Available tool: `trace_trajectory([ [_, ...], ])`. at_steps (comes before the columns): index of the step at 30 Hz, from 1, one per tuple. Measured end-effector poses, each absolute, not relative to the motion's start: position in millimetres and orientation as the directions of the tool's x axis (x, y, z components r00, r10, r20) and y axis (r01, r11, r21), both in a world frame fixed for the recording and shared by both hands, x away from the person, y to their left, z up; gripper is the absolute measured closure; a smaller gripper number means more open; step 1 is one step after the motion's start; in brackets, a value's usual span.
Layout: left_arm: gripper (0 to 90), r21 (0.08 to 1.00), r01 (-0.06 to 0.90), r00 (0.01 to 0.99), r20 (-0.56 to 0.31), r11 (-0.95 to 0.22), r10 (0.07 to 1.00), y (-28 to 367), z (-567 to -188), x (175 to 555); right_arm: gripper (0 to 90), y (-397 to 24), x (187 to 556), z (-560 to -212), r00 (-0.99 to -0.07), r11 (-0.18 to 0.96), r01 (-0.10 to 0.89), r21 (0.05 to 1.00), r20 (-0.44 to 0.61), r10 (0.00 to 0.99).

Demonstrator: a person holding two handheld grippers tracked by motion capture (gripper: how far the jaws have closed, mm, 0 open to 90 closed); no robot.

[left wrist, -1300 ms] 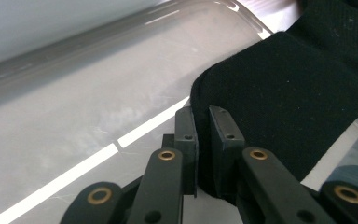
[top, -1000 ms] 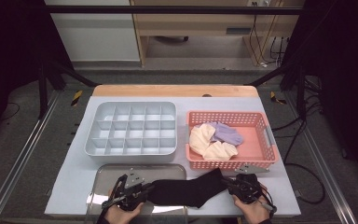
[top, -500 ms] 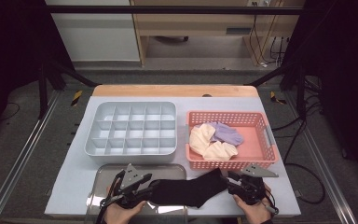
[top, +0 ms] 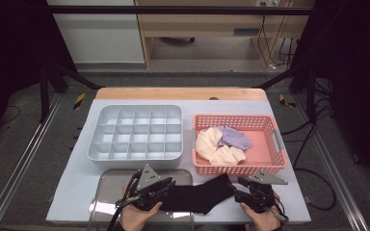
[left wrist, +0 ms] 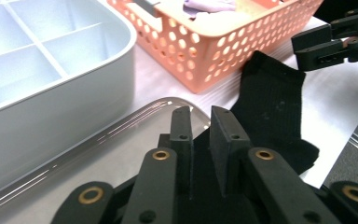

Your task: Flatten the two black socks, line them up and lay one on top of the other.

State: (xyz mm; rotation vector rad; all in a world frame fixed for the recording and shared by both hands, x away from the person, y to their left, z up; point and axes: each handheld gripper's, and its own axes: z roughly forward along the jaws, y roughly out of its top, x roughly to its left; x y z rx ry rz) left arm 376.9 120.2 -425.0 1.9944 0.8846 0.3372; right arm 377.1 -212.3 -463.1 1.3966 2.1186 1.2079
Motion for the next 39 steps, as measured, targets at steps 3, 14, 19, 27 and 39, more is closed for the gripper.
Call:
trace_trajectory([
  [3, 81.8, 0.824, 0.445, 0.721, -0.097, -0.351, 0.687, 110.6, -425.7, 376.7, 51.7, -213.5, 376.7, -463.8, -0.458, 0.161, 0.598, 0.785, 0.17, 0.873],
  [14, 87.5, 0.809, 0.444, 0.753, -0.105, -0.386, 0.649, 79.9, -446.2, 376.6, 57.0, -213.8, 376.9, -467.6, -0.454, 0.174, 0.627, 0.759, 0.175, 0.874],
  [19, 87.8, 0.794, 0.448, 0.768, -0.106, -0.412, 0.631, 73.2, -455.9, 376.4, 57.8, -212.0, 378.3, -470.2, -0.461, 0.195, 0.634, 0.748, 0.163, 0.872],
  [27, 88.5, 0.768, 0.455, 0.786, -0.108, -0.452, 0.608, 65.3, -468.7, 376.5, 61.3, -211.1, 381.9, -475.7, -0.451, 0.21, 0.671, 0.711, 0.167, 0.877],
  [39, 89.0, 0.759, 0.45, 0.801, -0.109, -0.471, 0.589, 61.0, -475.9, 376.8, 79.8, -208.9, 388.3, -477.4, -0.46, 0.204, 0.715, 0.669, 0.23, 0.858],
])
